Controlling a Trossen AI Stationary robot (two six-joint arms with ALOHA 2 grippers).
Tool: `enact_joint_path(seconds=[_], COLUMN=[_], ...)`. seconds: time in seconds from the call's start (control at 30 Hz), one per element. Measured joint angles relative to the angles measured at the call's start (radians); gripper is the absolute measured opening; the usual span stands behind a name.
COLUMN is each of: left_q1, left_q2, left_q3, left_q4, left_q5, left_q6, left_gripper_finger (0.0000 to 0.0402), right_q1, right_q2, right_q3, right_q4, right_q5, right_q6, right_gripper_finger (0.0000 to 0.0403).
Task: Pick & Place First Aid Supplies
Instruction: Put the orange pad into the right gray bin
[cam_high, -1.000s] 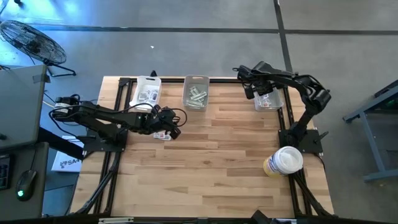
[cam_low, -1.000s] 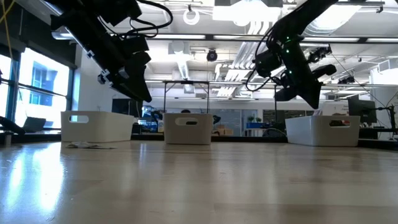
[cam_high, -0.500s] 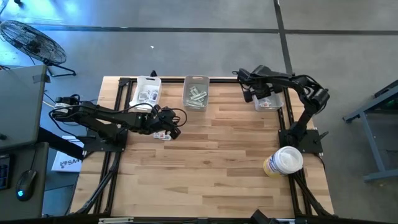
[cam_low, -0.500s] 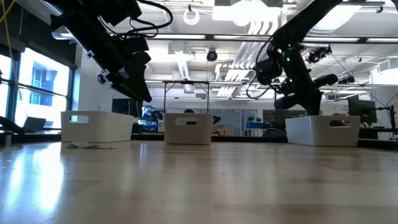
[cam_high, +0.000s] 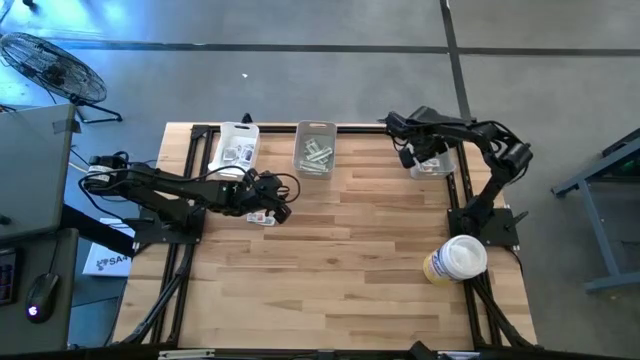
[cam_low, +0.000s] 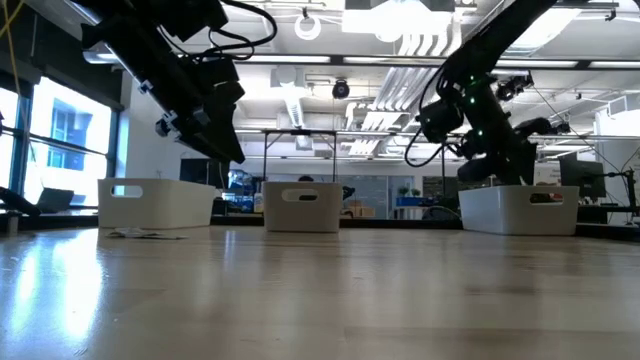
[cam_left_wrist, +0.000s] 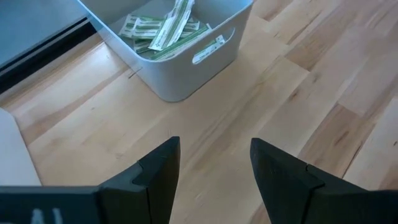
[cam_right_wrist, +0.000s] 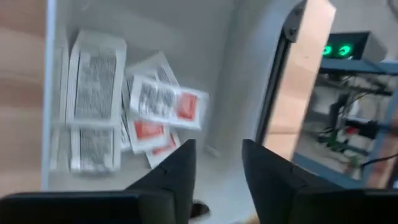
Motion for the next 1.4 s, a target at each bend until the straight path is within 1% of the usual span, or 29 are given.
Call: enact_joint_path(seconds=[0.07, 0.17, 0.3, 0.37, 0.43, 0.57, 0.73, 0.8, 0.9, 1.0, 1.1, 1.17, 1.23, 1.4], left_q1=[0.0, 0.0, 0.0, 0.0, 0.0, 0.0, -0.005, -0.022, -0.065, -0.12, -0.165, -0.189, -0.21, -0.23], left_q2=[0.0, 0.0, 0.0, 0.0, 0.0, -0.02, -0.062, -0.068, -0.067, -0.033, 0.009, 0.054, 0.098, 0.171], left_q3=[0.0, 0.0, 0.0, 0.001, 0.001, 0.001, 0.001, 0.001, 0.0, 0.0, 0.002, -0.001, -0.002, -0.001], left_q4=[0.0, 0.0, 0.008, 0.041, 0.041, -0.002, -0.145, -0.217, -0.277, -0.28, -0.279, -0.314, -0.31, -0.3], left_q5=[0.002, 0.0, 0.002, -0.008, 0.001, 0.071, 0.127, 0.12, 0.097, 0.054, 0.041, 0.041, 0.041, 0.023], left_q6=[-0.01, -0.01, -0.01, -0.01, -0.009, -0.02, -0.15, -0.199, -0.265, -0.314, -0.355, -0.377, -0.378, -0.383], left_gripper_finger=[0.0193, 0.0193, 0.0193, 0.0193, 0.0192, 0.0192, 0.0192, 0.0192, 0.0192, 0.0192, 0.0192, 0.0192, 0.0192, 0.0192], right_q1=[0.024, 0.096, 0.24, 0.324, 0.417, 0.59, 0.768, 0.822, 0.883, 0.927, 0.959, 0.98, 0.999, 1.027], right_q2=[-0.027, -0.092, -0.205, -0.255, -0.299, -0.354, -0.375, -0.374, -0.374, -0.374, -0.374, -0.374, -0.374, -0.374], right_q3=[0.008, 0.013, 0.014, 0.013, 0.004, -0.037, -0.119, -0.163, -0.233, -0.302, -0.361, -0.392, -0.408, -0.409], right_q4=[-0.045, -0.099, -0.058, 0.006, 0.11, 0.363, 0.707, 0.836, 1.006, 1.155, 1.296, 1.374, 1.436, 1.486], right_q5=[0.026, 0.097, 0.134, 0.153, 0.178, 0.192, 0.146, 0.11, 0.042, -0.019, -0.074, -0.099, -0.112, -0.103], right_q6=[-0.001, 0.031, 0.092, 0.112, 0.111, 0.027, -0.14, -0.176, -0.203, -0.209, -0.209, -0.229, -0.259, -0.306], right_gripper_finger=[0.0133, 0.0135, 0.0122, 0.0117, 0.0113, 0.0114, 0.0113, 0.0113, 0.0113, 0.0113, 0.0113, 0.0113, 0.0113, 0.0113])
